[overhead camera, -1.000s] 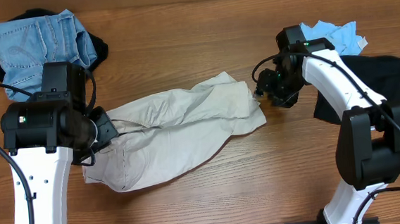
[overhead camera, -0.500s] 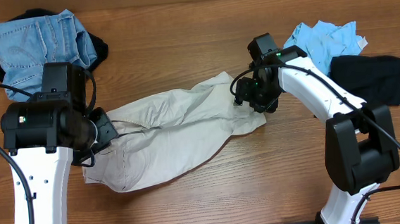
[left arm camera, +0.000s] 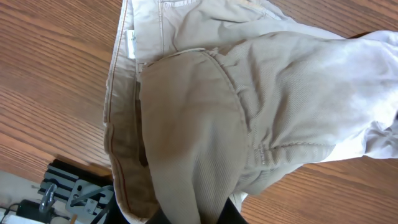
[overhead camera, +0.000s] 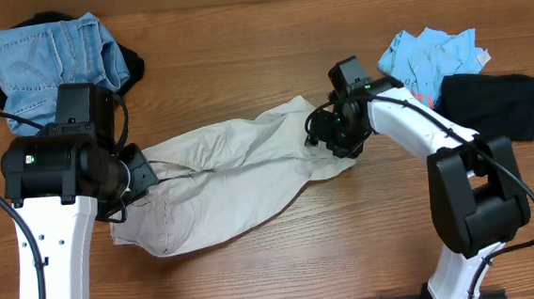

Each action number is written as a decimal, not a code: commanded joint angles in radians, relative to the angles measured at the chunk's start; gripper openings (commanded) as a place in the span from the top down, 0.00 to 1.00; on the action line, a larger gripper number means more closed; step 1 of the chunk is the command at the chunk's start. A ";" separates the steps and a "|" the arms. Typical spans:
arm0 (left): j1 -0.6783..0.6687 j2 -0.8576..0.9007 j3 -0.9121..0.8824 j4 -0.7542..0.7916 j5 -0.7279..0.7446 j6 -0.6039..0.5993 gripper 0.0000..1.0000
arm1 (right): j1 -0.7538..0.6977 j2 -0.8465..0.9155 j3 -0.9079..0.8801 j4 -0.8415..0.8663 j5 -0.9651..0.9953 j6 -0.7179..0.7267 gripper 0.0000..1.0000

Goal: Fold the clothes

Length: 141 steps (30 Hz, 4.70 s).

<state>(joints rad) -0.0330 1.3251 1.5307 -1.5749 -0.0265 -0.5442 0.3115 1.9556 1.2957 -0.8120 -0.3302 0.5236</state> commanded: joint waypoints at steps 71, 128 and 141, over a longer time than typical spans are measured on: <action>-0.007 -0.132 -0.593 0.332 -0.158 -0.362 0.94 | 0.009 -0.094 0.319 0.080 0.169 0.085 0.96; 0.211 0.356 -0.484 0.509 -0.131 -0.097 0.92 | -0.059 -0.112 0.342 -0.077 0.056 -0.062 0.33; 0.075 0.224 -0.228 0.270 0.147 0.021 0.93 | -0.059 -0.109 0.342 -0.080 0.067 -0.132 0.32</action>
<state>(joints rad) 0.1322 1.5566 1.3582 -1.3087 -0.0093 -0.5457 0.2508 1.8729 1.6123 -0.9009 -0.2714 0.4026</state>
